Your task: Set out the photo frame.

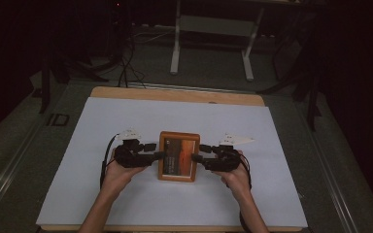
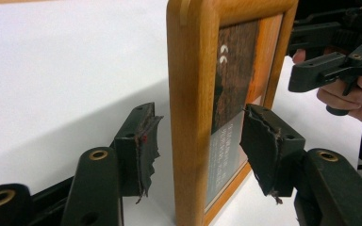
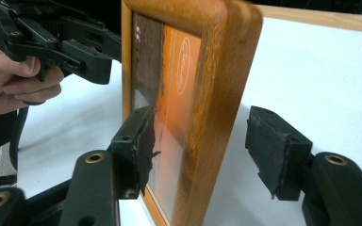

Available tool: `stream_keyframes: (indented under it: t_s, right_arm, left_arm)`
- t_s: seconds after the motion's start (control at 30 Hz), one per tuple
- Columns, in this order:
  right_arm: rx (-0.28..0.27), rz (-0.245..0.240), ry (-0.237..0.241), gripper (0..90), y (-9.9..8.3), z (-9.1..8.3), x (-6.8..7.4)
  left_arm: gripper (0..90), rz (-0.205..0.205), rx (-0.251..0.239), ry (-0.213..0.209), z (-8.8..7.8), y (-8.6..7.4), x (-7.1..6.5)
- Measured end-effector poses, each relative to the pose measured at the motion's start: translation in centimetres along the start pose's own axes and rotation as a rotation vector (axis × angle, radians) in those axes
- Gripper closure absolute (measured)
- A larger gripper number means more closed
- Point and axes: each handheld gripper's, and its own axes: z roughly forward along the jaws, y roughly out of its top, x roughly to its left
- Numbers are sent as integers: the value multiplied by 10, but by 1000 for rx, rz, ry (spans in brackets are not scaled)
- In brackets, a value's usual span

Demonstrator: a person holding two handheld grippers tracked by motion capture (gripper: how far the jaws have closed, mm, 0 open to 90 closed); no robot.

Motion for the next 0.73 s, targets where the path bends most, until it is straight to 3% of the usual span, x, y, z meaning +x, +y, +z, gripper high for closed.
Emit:
stream_keyframes:
  t_s: [0.47,0.73]
  right_arm:
    - [-32,19,-29,398,-5,-38,-15]
    - [7,53,-91,400,-16,-53,-33]
  left_arm:
    - [437,-49,-4,63,-19,-1,16]
    - [421,-75,-7,83,-26,-4,24]
